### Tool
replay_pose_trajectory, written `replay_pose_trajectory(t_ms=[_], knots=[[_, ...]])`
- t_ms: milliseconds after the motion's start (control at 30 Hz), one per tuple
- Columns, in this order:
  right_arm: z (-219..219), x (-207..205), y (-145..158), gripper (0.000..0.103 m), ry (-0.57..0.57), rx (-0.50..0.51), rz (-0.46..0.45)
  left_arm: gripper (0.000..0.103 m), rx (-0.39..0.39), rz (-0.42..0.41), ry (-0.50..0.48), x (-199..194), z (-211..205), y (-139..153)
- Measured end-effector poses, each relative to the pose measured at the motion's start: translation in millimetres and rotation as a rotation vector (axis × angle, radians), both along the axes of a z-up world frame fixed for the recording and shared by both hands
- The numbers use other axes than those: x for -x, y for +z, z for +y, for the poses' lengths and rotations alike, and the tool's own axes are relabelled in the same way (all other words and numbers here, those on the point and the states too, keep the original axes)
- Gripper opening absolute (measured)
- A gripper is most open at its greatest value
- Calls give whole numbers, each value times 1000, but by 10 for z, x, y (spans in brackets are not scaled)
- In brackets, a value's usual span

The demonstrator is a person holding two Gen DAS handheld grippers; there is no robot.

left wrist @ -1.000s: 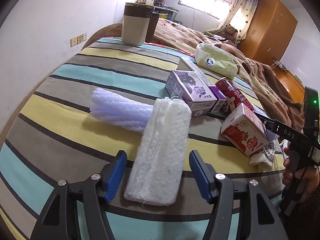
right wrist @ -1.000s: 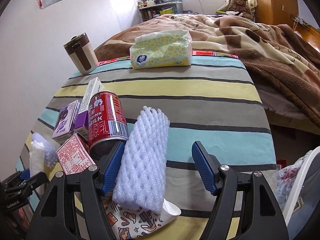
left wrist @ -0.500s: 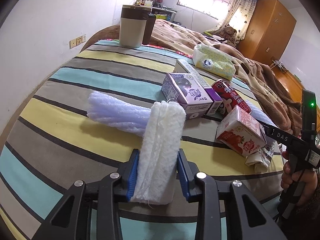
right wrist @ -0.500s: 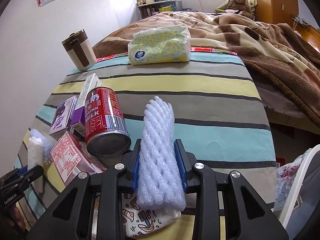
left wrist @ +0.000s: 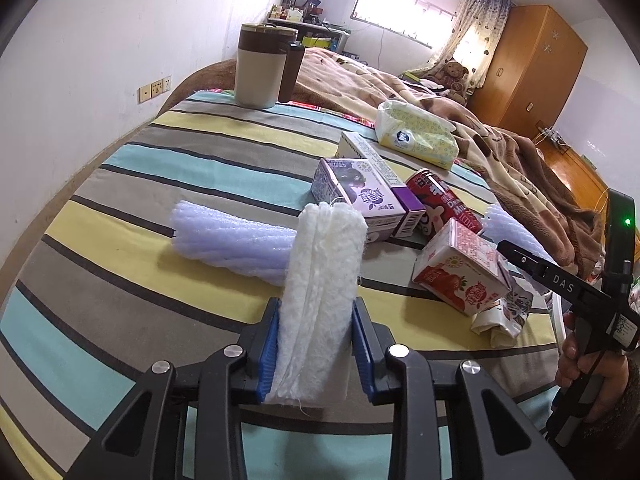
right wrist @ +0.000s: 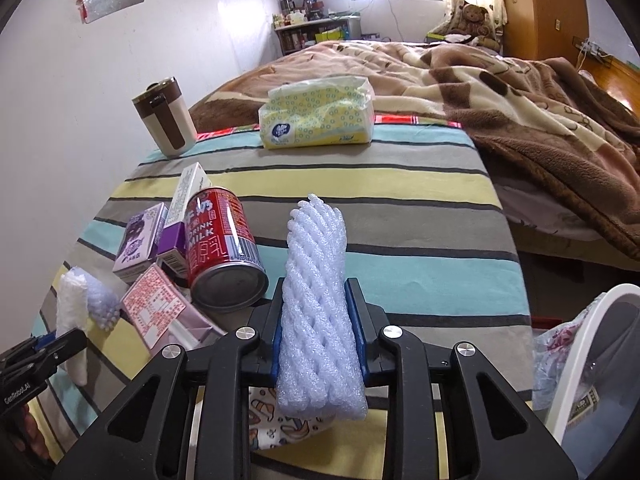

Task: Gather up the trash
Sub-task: 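Carry the towel roll and foam sleeve over the white bin with both tools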

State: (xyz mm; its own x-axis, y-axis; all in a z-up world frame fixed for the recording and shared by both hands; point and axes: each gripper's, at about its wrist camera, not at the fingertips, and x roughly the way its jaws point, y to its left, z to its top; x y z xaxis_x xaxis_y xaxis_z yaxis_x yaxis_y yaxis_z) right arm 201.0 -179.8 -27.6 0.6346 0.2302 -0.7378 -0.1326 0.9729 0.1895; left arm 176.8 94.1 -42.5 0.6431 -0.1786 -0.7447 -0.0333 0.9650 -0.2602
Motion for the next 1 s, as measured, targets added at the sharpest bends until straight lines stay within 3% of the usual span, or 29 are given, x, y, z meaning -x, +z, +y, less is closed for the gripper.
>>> replay_pose_trajectory(t_ms=[567, 1000], knots=[[-196, 320, 258, 27, -34, -46, -83, 34, 2, -71, -25, 243, -188, 307], [-499, 711, 462, 27, -104, -53, -154, 34, -1, -131, -128, 416, -642, 538]])
